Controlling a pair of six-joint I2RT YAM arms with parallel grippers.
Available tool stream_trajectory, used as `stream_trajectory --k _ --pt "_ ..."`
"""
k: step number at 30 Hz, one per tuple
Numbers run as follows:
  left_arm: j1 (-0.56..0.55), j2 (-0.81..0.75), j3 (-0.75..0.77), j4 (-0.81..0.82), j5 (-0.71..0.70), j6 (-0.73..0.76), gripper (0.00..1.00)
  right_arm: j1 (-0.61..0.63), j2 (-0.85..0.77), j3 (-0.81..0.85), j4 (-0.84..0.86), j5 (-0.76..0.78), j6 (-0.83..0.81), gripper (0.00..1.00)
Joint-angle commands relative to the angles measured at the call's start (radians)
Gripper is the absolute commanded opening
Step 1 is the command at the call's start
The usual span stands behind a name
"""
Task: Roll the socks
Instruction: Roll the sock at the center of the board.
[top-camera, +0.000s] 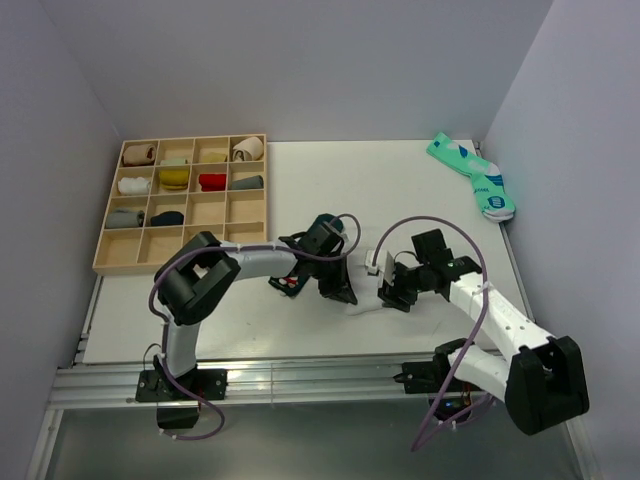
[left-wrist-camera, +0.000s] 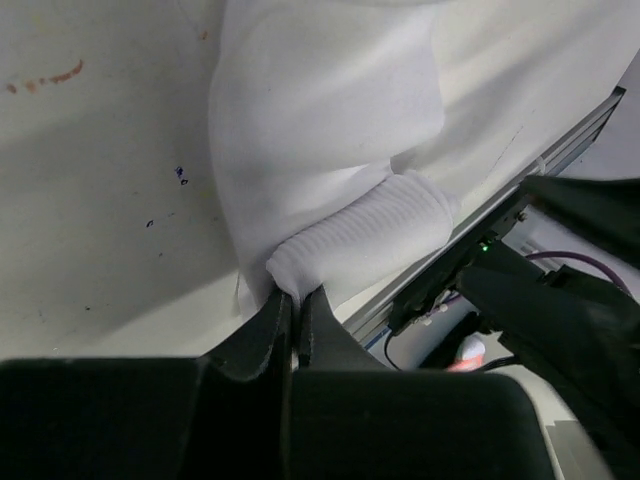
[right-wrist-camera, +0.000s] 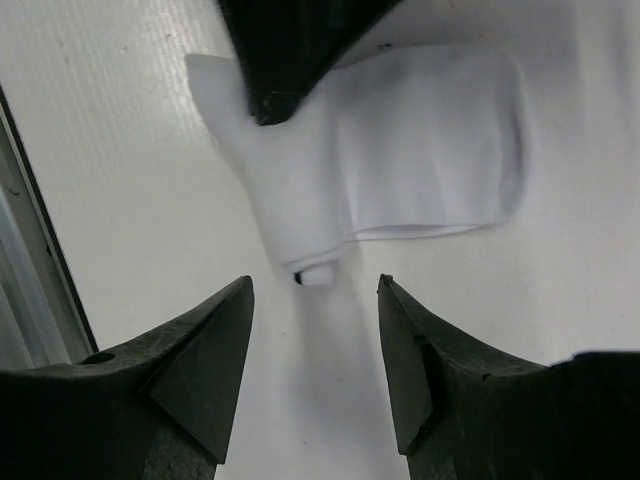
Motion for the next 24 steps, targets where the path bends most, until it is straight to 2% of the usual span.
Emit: stream_trajectory --k 1,8,14,24 --pt "0.006 0.032 0.059 -0.089 0.052 0.006 0.00 0.035 -0.073 -0.051 0.060 -0.004 -0.078 0.60" --pt "0.009 0.078 0.125 -0.118 0.084 0.004 0.00 0.154 -0.136 -0.140 0.172 0.078 -0.038 0.60" --pt "0.010 0.093 0.152 -0.120 0.097 0.004 0.00 0.248 -0.128 -0.182 0.251 0.166 -0.017 0.59" --pt "0.017 0.103 0.146 -0.095 0.124 0.003 0.00 0.270 -0.048 -0.180 0.294 0.211 -0.008 0.53"
